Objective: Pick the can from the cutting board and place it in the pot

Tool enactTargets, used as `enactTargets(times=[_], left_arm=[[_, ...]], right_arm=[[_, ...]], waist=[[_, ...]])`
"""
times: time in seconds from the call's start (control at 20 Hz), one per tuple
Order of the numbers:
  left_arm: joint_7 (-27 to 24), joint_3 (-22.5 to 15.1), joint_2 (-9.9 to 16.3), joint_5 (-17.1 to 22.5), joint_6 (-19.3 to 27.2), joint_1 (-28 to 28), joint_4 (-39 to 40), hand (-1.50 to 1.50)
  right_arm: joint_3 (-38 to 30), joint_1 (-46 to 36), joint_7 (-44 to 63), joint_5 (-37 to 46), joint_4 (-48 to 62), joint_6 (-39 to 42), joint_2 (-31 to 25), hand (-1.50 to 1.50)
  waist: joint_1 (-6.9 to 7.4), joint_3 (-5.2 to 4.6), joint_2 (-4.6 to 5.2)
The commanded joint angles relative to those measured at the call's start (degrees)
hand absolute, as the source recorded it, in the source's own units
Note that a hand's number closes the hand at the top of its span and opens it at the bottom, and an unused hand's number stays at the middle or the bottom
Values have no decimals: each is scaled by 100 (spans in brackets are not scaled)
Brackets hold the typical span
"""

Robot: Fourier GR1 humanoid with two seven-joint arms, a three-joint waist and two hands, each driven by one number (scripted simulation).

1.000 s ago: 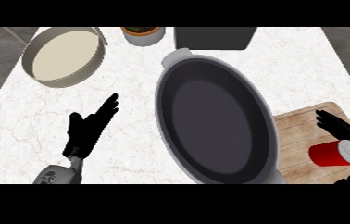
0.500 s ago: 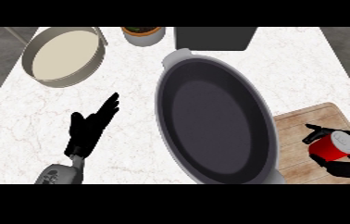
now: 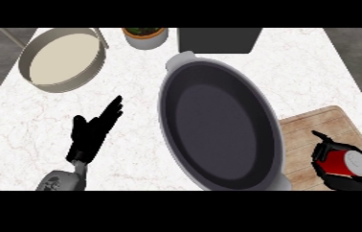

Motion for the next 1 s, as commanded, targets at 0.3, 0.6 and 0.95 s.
enactTargets(times=[0.3, 0.6, 0.95], left_arm=[[-64, 386, 265, 159, 33, 350, -66, 0], [25, 158, 193, 44, 12, 407, -315, 0], [-63, 126, 126, -3, -43, 294, -144, 0]], right_arm=[[-925, 2259, -912, -500, -854, -2710, 1605, 150], [-726, 3467, -1029, -163, -2459, -3772, 2245, 150], [78, 5020, -367, 1005, -5063, -5235, 2846, 150]], waist=[[-497, 61, -25], [-327, 58, 14], [-159, 54, 99]])
